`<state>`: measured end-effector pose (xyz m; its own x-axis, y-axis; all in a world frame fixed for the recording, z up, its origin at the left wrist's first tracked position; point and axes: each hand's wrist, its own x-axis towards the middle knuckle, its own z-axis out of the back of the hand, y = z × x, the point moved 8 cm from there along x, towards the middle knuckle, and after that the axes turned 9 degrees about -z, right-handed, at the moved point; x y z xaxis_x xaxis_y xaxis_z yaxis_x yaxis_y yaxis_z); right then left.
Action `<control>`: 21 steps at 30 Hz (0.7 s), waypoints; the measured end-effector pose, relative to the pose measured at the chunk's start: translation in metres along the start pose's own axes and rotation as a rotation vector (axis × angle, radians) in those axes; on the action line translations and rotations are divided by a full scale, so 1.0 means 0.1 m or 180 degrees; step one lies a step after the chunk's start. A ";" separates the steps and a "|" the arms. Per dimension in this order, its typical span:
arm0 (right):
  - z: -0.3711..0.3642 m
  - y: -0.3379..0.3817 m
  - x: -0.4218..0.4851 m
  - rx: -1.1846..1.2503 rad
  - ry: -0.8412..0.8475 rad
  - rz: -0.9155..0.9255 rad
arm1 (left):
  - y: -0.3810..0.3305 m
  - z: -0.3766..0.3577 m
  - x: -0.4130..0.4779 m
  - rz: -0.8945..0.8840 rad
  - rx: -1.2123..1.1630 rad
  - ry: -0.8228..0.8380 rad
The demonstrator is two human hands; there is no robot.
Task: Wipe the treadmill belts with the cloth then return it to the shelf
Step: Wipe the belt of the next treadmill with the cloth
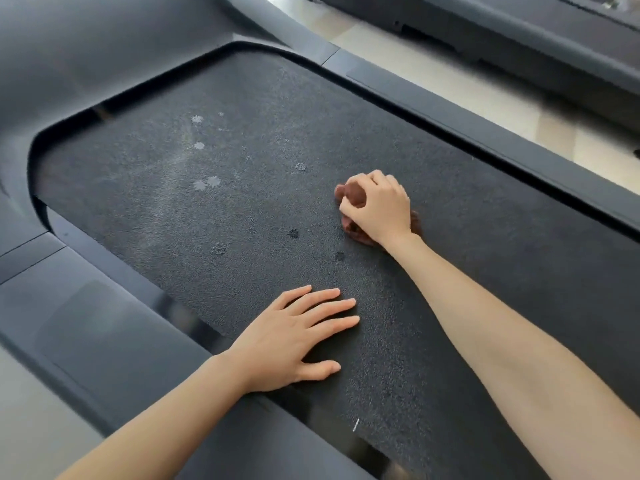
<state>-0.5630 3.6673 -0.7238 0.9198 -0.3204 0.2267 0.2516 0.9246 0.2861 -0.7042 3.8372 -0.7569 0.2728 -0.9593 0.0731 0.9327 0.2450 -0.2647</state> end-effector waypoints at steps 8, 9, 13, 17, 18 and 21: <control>0.32 -0.48 -0.56 0.0198 0.0003 0.0335 | -0.02 0.01 0.00 -0.0028 0.0167 -0.0182; 0.29 -0.51 -0.43 0.0161 -0.0074 0.0107 | -0.02 0.01 0.01 -0.0036 0.0214 -0.0220; 0.10 -0.32 -0.03 -0.0142 -0.0232 -0.0487 | 0.00 0.02 0.01 -0.0122 0.0189 -0.0271; -0.04 0.12 -0.09 -0.0156 -0.0148 -0.0110 | -0.01 -0.01 0.01 -0.0058 0.0022 -0.0091; -0.04 0.23 -0.18 -0.0122 -0.0094 0.0082 | -0.01 -0.02 0.00 -0.0049 -0.0048 -0.0058; 0.04 0.48 -0.57 0.0122 0.0116 0.0683 | 0.01 0.02 -0.16 -0.0042 -0.0357 -0.0028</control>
<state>-0.6046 3.7288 -0.7195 0.9614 -0.1089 0.2525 0.0380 0.9620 0.2704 -0.7070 3.8532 -0.7564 0.2631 -0.9609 0.0858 0.9041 0.2146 -0.3695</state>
